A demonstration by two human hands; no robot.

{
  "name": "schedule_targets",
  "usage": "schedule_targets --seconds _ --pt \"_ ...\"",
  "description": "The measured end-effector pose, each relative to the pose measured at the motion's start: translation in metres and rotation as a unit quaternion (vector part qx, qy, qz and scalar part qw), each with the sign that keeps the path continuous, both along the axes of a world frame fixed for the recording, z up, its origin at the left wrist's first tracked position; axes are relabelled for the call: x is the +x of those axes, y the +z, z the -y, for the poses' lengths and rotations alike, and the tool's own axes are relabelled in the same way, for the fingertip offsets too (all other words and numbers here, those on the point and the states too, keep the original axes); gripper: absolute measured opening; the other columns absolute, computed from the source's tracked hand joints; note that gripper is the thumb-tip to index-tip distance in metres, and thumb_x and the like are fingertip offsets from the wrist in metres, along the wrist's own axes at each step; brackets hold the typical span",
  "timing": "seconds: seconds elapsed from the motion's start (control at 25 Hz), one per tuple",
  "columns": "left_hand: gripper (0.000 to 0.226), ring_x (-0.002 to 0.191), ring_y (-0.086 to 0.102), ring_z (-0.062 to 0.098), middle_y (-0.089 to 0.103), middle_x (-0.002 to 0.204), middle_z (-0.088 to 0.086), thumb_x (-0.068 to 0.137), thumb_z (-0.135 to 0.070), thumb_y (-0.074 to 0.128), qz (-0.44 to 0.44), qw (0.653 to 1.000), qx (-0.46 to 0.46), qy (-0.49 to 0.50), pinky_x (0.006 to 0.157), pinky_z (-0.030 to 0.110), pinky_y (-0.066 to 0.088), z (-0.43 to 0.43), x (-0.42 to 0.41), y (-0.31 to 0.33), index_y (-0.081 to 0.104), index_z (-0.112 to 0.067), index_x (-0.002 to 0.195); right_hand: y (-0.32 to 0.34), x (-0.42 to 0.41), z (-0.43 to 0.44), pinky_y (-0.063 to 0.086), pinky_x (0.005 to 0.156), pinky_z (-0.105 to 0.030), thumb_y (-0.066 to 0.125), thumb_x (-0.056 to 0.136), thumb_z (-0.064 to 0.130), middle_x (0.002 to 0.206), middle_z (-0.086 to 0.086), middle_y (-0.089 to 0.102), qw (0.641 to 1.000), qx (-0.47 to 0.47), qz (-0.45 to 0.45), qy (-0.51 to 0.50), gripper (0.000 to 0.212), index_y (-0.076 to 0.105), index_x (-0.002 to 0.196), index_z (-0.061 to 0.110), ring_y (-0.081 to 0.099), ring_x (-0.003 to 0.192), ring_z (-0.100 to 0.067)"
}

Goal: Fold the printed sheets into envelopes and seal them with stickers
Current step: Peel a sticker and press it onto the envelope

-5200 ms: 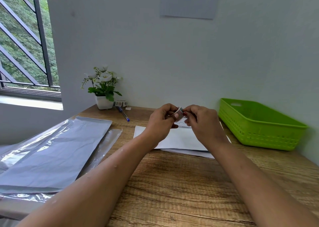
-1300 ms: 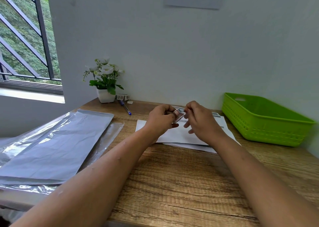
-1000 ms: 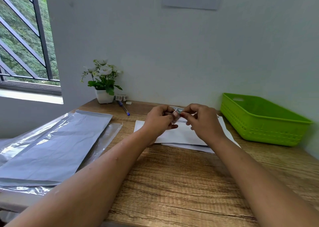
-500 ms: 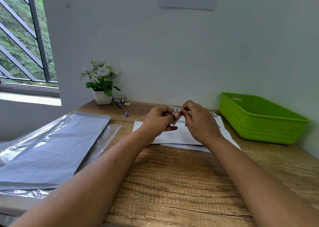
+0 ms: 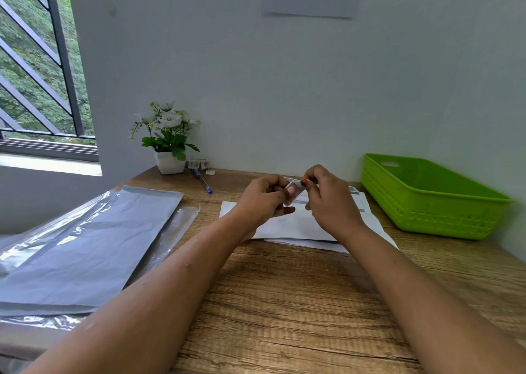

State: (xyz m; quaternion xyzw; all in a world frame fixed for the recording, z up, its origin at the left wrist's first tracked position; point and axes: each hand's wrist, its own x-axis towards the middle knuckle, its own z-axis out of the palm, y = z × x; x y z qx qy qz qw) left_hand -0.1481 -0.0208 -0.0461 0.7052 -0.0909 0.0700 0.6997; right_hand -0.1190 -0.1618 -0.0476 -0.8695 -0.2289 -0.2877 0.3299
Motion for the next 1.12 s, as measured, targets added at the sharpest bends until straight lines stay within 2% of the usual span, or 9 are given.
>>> schedule_targets --seconds 0.12,0.32,0.48,0.56,0.68,0.8,0.96,1.12 --pt "0.004 0.058 0.050 0.006 0.051 0.075 0.005 0.092 -0.003 0.056 0.004 1.000 -0.009 -0.005 0.076 0.028 0.059 0.001 0.000 0.001 0.060 -0.003 0.093 0.003 0.000 0.001 0.053 0.068 -0.044 0.043 0.098 0.021 0.087 -0.002 0.061 1.000 0.020 -0.009 -0.009 0.009 0.047 0.090 0.021 0.063 0.076 -0.027" --pt "0.023 0.052 0.051 0.004 0.057 0.066 0.001 0.088 -0.021 0.066 0.004 1.000 -0.004 0.008 0.072 0.029 0.059 -0.001 0.001 0.001 0.063 0.002 0.088 0.007 -0.007 -0.002 0.053 0.068 -0.044 0.043 0.099 0.020 0.086 0.000 0.060 1.000 0.021 0.004 0.000 0.010 0.046 0.089 0.021 0.063 0.077 -0.025" --pt "0.020 0.064 0.054 0.009 0.060 0.074 0.003 0.090 -0.025 0.063 0.002 1.000 0.009 -0.013 0.077 0.028 0.059 0.001 0.001 0.000 0.069 -0.006 0.090 0.009 -0.007 -0.002 0.055 0.066 -0.050 0.044 0.098 0.017 0.085 -0.003 0.059 0.998 0.062 -0.007 0.019 0.011 0.047 0.087 0.017 0.063 0.077 -0.027" --pt "0.015 0.069 0.055 0.012 0.061 0.075 0.002 0.091 -0.023 0.062 0.003 1.000 0.007 -0.021 0.078 0.027 0.058 0.003 0.000 0.000 0.070 -0.012 0.086 0.010 -0.006 0.000 0.056 0.063 -0.049 0.044 0.098 0.015 0.086 -0.007 0.061 0.997 0.080 -0.010 0.021 0.012 0.047 0.087 0.016 0.064 0.077 -0.028" --pt "0.011 0.075 0.058 0.012 0.062 0.077 -0.002 0.092 -0.020 0.060 -0.002 0.999 0.008 -0.037 0.077 0.026 0.056 0.003 -0.003 -0.001 0.069 -0.017 0.088 0.011 -0.007 0.001 0.057 0.051 -0.034 0.042 0.099 0.013 0.092 -0.012 0.061 0.994 0.105 -0.027 0.023 0.011 0.048 0.089 0.012 0.064 0.079 -0.028" --pt "0.013 0.090 0.060 0.013 0.064 0.093 -0.001 0.093 -0.021 0.059 -0.020 0.999 0.022 -0.039 0.074 0.023 0.054 0.001 -0.002 -0.002 0.068 -0.017 0.102 0.011 -0.006 0.002 0.054 0.045 -0.022 0.042 0.099 0.012 0.092 -0.011 0.060 0.991 0.127 -0.042 0.026 0.011 0.048 0.090 0.010 0.063 0.073 -0.022" --pt "0.017 0.104 0.055 0.008 0.062 0.112 -0.003 0.092 -0.022 0.060 -0.043 0.998 0.033 -0.045 0.077 0.024 0.052 0.002 -0.003 -0.002 0.069 -0.018 0.105 0.012 -0.006 0.004 0.054 0.045 -0.021 0.042 0.098 0.010 0.091 -0.011 0.060 0.988 0.148 -0.037 0.028 0.010 0.049 0.091 0.011 0.061 0.067 -0.017" --pt "0.018 0.110 0.051 0.007 0.061 0.117 -0.006 0.093 -0.030 0.058 -0.036 0.997 0.060 -0.023 0.081 0.026 0.050 0.002 -0.002 -0.001 0.070 -0.020 0.102 0.013 -0.007 0.003 0.057 0.049 -0.026 0.041 0.099 0.010 0.088 -0.009 0.059 0.987 0.149 -0.030 0.047 0.010 0.048 0.091 0.011 0.060 0.067 -0.018"
